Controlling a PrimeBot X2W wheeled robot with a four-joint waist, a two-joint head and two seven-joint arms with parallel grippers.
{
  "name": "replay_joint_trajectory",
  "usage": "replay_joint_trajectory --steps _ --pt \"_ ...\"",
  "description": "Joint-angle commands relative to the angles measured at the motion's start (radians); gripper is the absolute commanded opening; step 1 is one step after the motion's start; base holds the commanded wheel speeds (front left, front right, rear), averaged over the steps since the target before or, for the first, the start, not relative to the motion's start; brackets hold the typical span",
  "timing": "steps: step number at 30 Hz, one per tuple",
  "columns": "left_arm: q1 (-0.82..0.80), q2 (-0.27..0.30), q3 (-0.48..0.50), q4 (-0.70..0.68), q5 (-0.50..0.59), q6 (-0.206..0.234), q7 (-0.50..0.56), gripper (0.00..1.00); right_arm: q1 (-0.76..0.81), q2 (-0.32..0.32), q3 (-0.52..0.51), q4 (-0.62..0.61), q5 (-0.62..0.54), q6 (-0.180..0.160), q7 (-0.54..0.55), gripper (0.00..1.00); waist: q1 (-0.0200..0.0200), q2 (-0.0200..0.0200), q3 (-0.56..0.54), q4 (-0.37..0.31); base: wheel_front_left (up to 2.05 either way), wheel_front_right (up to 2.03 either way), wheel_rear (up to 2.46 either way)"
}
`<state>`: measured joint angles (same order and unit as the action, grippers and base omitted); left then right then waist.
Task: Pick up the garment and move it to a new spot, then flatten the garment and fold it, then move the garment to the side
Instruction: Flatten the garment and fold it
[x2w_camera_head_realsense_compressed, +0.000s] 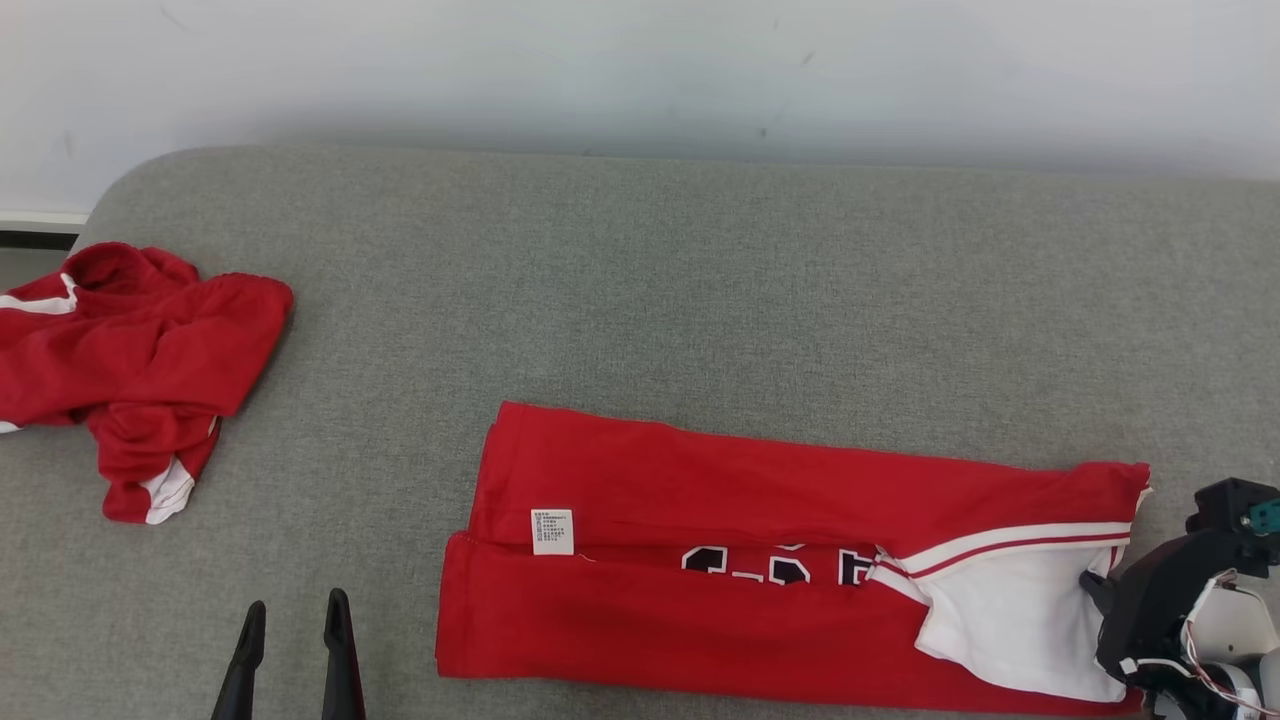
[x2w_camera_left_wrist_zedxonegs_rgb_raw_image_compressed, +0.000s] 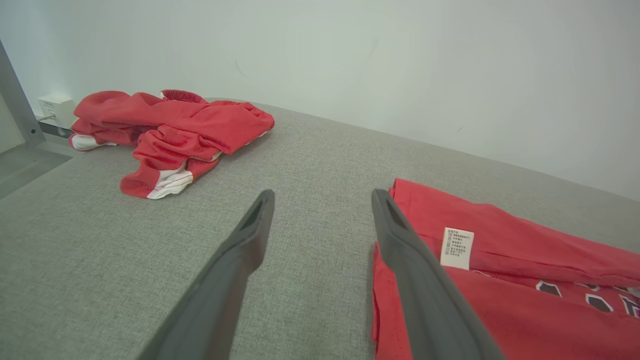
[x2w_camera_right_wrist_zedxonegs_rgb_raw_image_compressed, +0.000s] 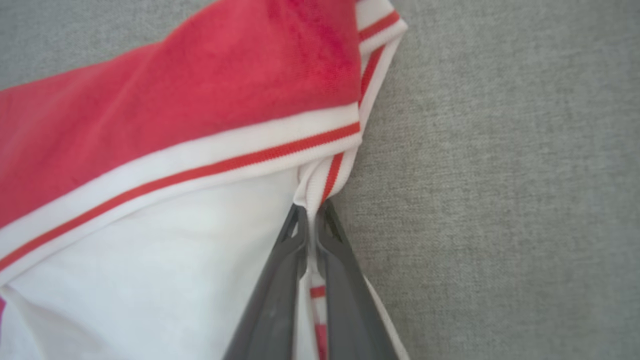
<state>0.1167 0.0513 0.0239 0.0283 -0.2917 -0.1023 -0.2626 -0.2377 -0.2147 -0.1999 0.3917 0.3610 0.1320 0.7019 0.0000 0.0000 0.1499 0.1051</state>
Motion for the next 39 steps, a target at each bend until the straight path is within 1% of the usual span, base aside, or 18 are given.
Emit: replay_joint_trajectory --steps 1,7,16,18,21,24,26,30,35,39 --pt "-0.014 -0.001 -0.001 -0.001 -0.003 0.005 -0.003 1.0 0.008 -0.012 -0.015 0.017 -0.008 -0.003 -0.007 0.0 0.0 0.0 0.002 -0.003 0.0 0.0 0.0" --pt "-0.014 -0.001 -0.003 -0.005 -0.008 0.01 -0.003 1.0 0.008 -0.038 -0.093 -0.009 -0.053 -0.003 -0.026 0.0 0.0 0.0 0.004 -0.011 0.0 0.0 0.0" --pt "-0.016 -0.001 -0.008 -0.01 -0.011 0.013 -0.003 1.0 0.029 -0.075 -0.258 -0.061 -0.132 -0.002 -0.032 0.0 0.0 0.0 0.001 -0.025 0.0 0.0 0.0" --pt "-0.015 -0.001 -0.009 -0.01 -0.011 0.014 -0.003 1.0 0.04 -0.077 -0.285 -0.082 -0.152 -0.002 -0.024 0.0 0.0 0.0 -0.002 -0.027 0.0 0.0 0.0" --pt "-0.012 -0.001 -0.009 -0.011 -0.011 0.012 -0.003 1.0 0.059 -0.067 -0.299 -0.133 -0.166 -0.002 -0.005 0.0 0.0 0.0 -0.007 -0.031 0.0 0.0 0.0" --pt "-0.005 -0.001 -0.005 -0.011 -0.01 0.012 -0.003 1.0 0.075 -0.049 -0.268 -0.199 -0.152 -0.002 0.021 0.0 0.0 0.0 -0.013 -0.04 0.0 0.0 0.0" --pt "0.001 -0.001 0.0 -0.011 -0.008 0.013 -0.003 1.0 0.08 -0.036 -0.223 -0.243 -0.135 -0.002 0.045 0.0 0.0 0.0 -0.015 -0.048 0.0 0.0 0.0" --pt "-0.007 -0.001 -0.002 -0.004 0.002 0.008 -0.003 1.0 0.093 -0.012 -0.107 -0.33 -0.097 -0.002 0.097 0.0 0.0 0.0 -0.022 -0.053 0.0 0.0 0.0" --pt "-0.013 -0.001 -0.007 0.003 0.001 0.006 -0.003 1.0 0.116 0.017 0.046 -0.423 -0.056 -0.002 0.133 0.0 0.0 0.0 -0.034 -0.04 0.0 0.0 0.0" --pt "-0.009 -0.001 -0.011 0.007 -0.002 0.002 -0.003 1.0 0.117 0.034 0.163 -0.454 -0.034 -0.002 0.155 0.0 0.0 0.0 -0.04 -0.024 0.0 0.0 0.0"
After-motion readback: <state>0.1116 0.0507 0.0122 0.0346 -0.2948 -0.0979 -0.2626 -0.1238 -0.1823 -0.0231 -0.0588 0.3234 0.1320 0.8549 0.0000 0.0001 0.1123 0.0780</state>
